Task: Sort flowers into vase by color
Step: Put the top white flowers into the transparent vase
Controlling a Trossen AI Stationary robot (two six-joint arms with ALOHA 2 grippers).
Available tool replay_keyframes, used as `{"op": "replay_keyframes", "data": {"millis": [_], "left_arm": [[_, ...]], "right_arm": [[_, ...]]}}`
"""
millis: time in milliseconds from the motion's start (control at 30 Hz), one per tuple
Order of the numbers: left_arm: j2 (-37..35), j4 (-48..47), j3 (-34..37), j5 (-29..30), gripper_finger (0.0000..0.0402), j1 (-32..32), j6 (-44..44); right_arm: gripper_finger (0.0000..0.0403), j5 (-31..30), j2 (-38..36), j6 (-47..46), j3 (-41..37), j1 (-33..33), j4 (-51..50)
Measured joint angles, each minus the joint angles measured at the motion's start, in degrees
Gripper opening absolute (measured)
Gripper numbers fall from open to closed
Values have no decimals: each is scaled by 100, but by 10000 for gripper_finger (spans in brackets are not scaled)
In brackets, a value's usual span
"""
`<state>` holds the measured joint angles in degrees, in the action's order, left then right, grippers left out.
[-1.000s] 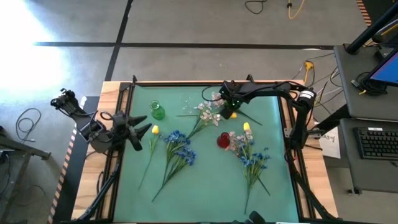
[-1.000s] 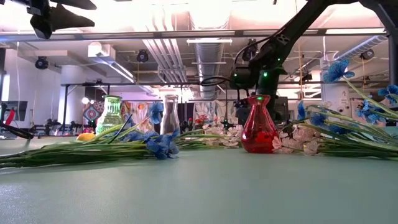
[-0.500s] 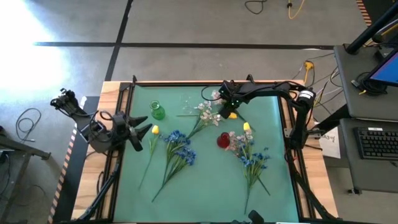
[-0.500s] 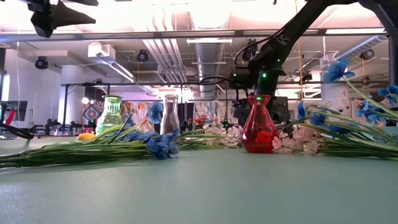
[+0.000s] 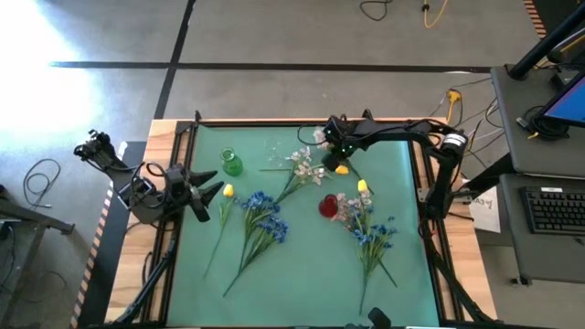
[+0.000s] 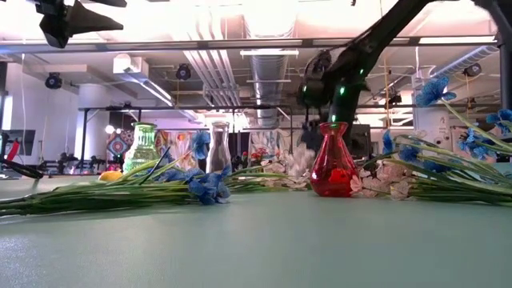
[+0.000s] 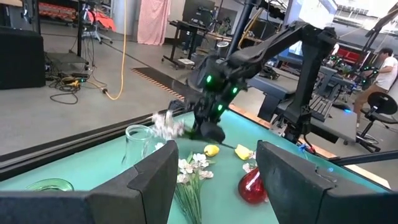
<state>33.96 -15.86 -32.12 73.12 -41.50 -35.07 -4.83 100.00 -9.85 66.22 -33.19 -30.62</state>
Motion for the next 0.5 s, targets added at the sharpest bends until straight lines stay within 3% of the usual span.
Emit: {"op": "replay_keyframes", "data": {"millis": [300,500], "left_arm": [[105,2,0,-2,206,0,0],[176,9,0,-2,206,0,-10]], "right_arm": [[23,-120,-1471,-21,2,-10,580],[23,575,-2231,-169,-260,159,2946]]}}
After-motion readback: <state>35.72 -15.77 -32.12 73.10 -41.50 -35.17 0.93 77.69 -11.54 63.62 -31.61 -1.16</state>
